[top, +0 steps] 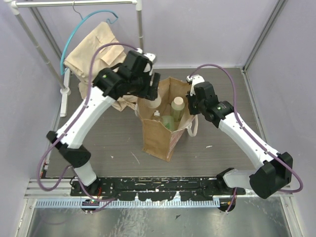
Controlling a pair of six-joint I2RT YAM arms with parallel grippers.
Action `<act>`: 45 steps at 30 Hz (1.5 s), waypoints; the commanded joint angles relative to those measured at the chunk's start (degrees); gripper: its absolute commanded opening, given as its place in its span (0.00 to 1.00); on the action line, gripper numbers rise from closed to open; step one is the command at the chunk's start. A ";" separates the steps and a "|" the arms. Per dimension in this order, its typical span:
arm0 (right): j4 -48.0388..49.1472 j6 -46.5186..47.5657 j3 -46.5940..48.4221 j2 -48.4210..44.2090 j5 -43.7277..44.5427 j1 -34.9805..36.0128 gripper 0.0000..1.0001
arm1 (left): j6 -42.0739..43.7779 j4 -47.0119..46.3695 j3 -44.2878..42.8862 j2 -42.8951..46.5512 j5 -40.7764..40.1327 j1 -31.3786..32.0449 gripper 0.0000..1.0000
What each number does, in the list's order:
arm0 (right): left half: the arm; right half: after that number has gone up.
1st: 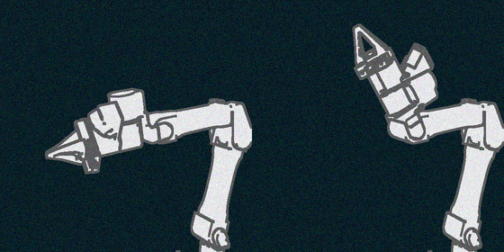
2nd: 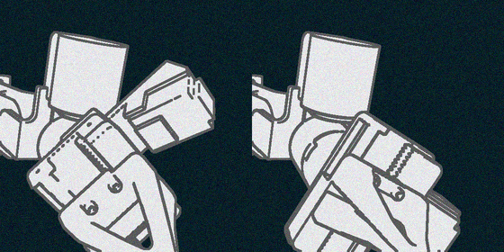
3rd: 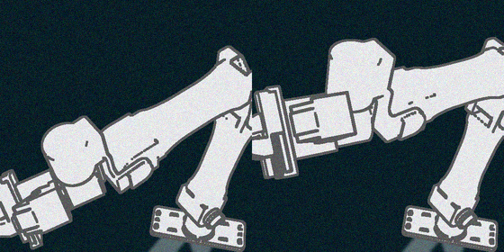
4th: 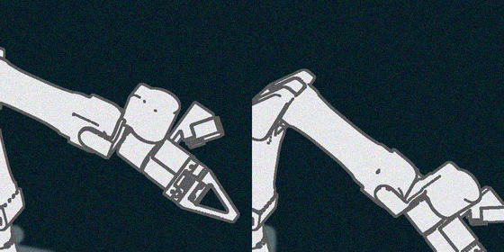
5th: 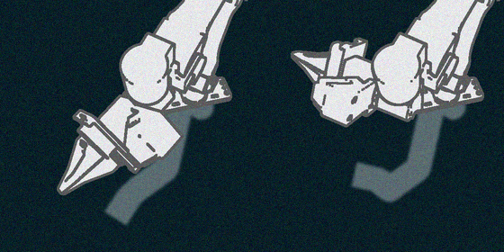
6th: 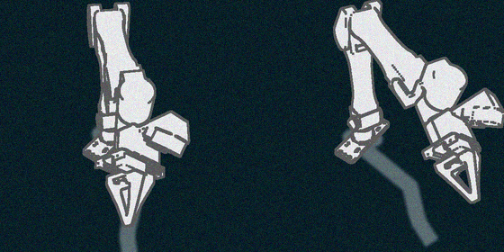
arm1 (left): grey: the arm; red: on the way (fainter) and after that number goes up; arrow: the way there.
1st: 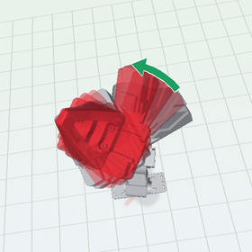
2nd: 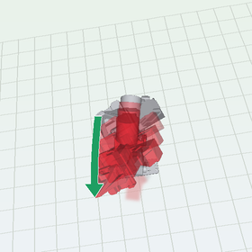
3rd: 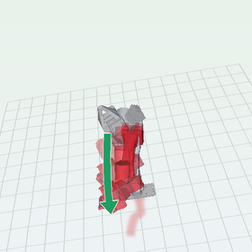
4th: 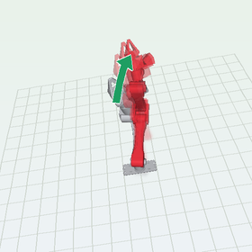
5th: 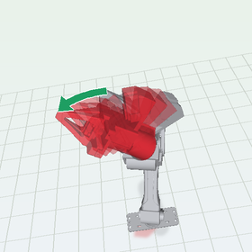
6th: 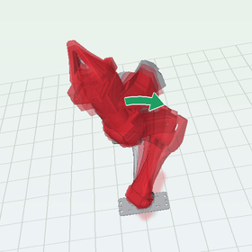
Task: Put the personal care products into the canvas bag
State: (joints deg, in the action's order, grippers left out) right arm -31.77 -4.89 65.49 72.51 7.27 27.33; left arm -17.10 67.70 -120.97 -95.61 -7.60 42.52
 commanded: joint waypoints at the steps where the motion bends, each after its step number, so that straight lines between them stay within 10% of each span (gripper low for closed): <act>1: -2.51 -1.20 2.30 -0.49 -4.32 1.68 0.01 | 3.51 -1.94 -9.16 -6.45 -3.87 3.74 0.00; 45: 1.19 -10.40 -0.48 -8.26 2.84 1.07 0.01 | -7.81 -21.79 18.67 -10.61 -0.65 13.10 0.00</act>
State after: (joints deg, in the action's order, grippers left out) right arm -33.41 -13.98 64.36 66.98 10.39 28.38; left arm -24.27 49.30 -98.80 -106.32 -7.40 55.66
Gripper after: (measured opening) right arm 0.075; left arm 0.753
